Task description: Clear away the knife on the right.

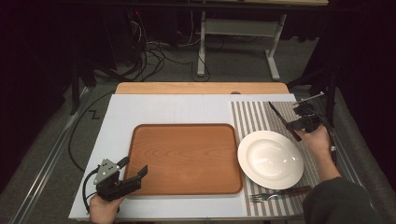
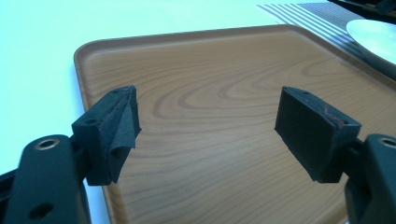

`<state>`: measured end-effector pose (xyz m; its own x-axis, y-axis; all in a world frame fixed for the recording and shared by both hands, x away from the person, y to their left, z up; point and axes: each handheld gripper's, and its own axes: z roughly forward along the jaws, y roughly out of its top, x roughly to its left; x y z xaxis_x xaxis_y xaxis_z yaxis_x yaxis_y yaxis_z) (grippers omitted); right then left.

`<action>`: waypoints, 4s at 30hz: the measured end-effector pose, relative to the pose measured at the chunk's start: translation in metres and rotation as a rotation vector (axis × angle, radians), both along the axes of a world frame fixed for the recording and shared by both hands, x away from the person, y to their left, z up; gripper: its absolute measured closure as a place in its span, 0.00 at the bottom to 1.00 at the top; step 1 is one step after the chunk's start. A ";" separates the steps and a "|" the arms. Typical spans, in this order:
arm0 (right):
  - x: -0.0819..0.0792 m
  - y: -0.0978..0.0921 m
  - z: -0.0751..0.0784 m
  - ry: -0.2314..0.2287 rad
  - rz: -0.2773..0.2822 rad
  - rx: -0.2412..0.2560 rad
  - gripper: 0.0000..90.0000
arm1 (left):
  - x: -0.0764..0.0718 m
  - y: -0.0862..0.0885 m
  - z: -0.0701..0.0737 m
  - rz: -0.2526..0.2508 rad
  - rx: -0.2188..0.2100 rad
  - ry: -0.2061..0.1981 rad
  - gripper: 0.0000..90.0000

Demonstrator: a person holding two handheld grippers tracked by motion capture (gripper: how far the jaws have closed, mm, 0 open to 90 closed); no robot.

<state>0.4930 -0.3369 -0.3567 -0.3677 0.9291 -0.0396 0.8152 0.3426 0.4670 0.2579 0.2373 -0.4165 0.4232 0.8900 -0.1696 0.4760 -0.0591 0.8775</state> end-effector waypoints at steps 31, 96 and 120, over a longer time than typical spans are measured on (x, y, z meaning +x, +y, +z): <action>-0.069 0.055 0.037 -0.097 0.236 0.062 0.86 | -0.001 0.001 0.001 0.004 -0.001 -0.013 0.26; -0.128 0.208 -0.023 0.038 0.587 0.004 0.86 | 0.000 0.001 0.001 -0.005 -0.004 -0.010 0.26; -0.135 0.211 -0.043 0.081 0.574 -0.044 0.83 | 0.000 0.001 0.001 -0.005 0.000 -0.009 0.26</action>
<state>0.3583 -0.1260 -0.3993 -0.8157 0.5779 -0.0242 0.5256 0.7581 0.3860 0.2574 0.2378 -0.4157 0.4290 0.8880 -0.1658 0.4681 -0.0616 0.8815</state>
